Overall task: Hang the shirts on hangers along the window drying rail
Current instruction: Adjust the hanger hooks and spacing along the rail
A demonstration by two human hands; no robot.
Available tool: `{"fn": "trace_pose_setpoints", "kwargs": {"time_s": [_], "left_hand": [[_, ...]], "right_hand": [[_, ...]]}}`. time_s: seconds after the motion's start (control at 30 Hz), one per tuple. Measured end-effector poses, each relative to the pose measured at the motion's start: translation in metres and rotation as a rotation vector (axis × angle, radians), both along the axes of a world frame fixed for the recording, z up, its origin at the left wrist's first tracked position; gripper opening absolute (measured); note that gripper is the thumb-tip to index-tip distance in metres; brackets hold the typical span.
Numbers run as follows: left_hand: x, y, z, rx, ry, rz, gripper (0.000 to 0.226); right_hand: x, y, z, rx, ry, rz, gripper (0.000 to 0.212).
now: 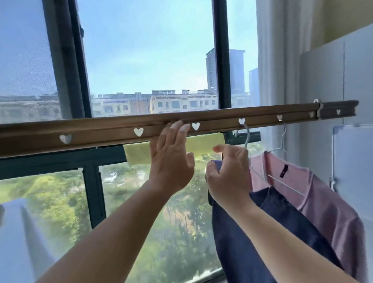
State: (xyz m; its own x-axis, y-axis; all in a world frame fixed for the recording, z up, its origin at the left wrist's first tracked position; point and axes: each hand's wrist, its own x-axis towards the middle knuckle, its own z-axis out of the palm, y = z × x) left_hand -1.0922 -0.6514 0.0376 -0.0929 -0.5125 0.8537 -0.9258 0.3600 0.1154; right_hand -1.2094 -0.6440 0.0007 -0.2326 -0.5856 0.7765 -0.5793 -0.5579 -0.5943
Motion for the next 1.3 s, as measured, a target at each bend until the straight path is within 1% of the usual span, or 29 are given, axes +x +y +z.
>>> {"fn": "trace_pose_setpoints", "kwargs": {"time_s": [0.13, 0.2, 0.23, 0.3, 0.37, 0.4, 0.43, 0.5, 0.57, 0.6, 0.7, 0.83, 0.97, 1.1, 1.2, 1.3], "left_hand": [[-0.037, -0.018, 0.005, -0.111, -0.061, 0.041, 0.063], [-0.049, -0.029, 0.01, -0.109, -0.08, 0.078, 0.067], [-0.052, -0.034, 0.012, -0.095, -0.086, 0.105, 0.069], [-0.058, -0.045, 0.015, -0.061, -0.086, 0.15, 0.073], [-0.058, -0.054, 0.015, -0.046, -0.093, 0.188, 0.073], [-0.057, -0.057, 0.015, -0.057, -0.105, 0.209, 0.073], [-0.056, -0.06, 0.015, -0.081, -0.115, 0.226, 0.073], [-0.053, -0.063, 0.017, -0.136, -0.125, 0.243, 0.071], [-0.049, -0.065, 0.021, -0.166, -0.13, 0.245, 0.068], [-0.047, -0.064, 0.023, -0.166, -0.135, 0.247, 0.067], [-0.039, -0.064, 0.027, -0.151, -0.157, 0.268, 0.065], [-0.03, -0.064, 0.029, -0.126, -0.156, 0.262, 0.065], [-0.02, -0.061, 0.028, -0.061, -0.154, 0.267, 0.068], [-0.008, -0.051, 0.029, 0.016, -0.1, 0.209, 0.067], [0.011, -0.035, 0.028, 0.022, -0.049, 0.189, 0.067], [0.034, -0.017, 0.025, -0.006, -0.049, 0.193, 0.067]], "right_hand": [[-0.05, -0.012, 0.003, 0.124, 0.224, -0.259, 0.043], [-0.07, -0.017, 0.003, 0.28, 0.303, -0.305, 0.044], [-0.078, -0.02, 0.003, 0.382, 0.321, -0.288, 0.042], [-0.094, -0.027, -0.001, 0.54, 0.276, -0.2, 0.033], [-0.106, -0.036, -0.007, 0.591, 0.228, -0.127, 0.018], [-0.109, -0.04, -0.008, 0.612, 0.189, -0.098, 0.017], [-0.112, -0.046, -0.008, 0.631, 0.124, -0.064, 0.019], [-0.112, -0.054, -0.008, 0.674, -0.099, 0.067, 0.022], [-0.107, -0.059, -0.012, 0.675, -0.297, 0.168, 0.027], [-0.105, -0.059, -0.014, 0.664, -0.339, 0.191, 0.027], [-0.091, -0.06, -0.02, 0.597, -0.381, 0.194, 0.026], [-0.074, -0.052, -0.013, 0.487, -0.459, 0.226, 0.027], [-0.053, -0.038, -0.003, 0.416, -0.457, 0.306, 0.025], [-0.03, -0.024, 0.002, 0.411, -0.429, 0.349, 0.027], [-0.009, -0.012, 0.001, 0.435, -0.401, 0.407, 0.025], [0.012, 0.001, -0.003, 0.47, -0.371, 0.451, 0.025]]}}
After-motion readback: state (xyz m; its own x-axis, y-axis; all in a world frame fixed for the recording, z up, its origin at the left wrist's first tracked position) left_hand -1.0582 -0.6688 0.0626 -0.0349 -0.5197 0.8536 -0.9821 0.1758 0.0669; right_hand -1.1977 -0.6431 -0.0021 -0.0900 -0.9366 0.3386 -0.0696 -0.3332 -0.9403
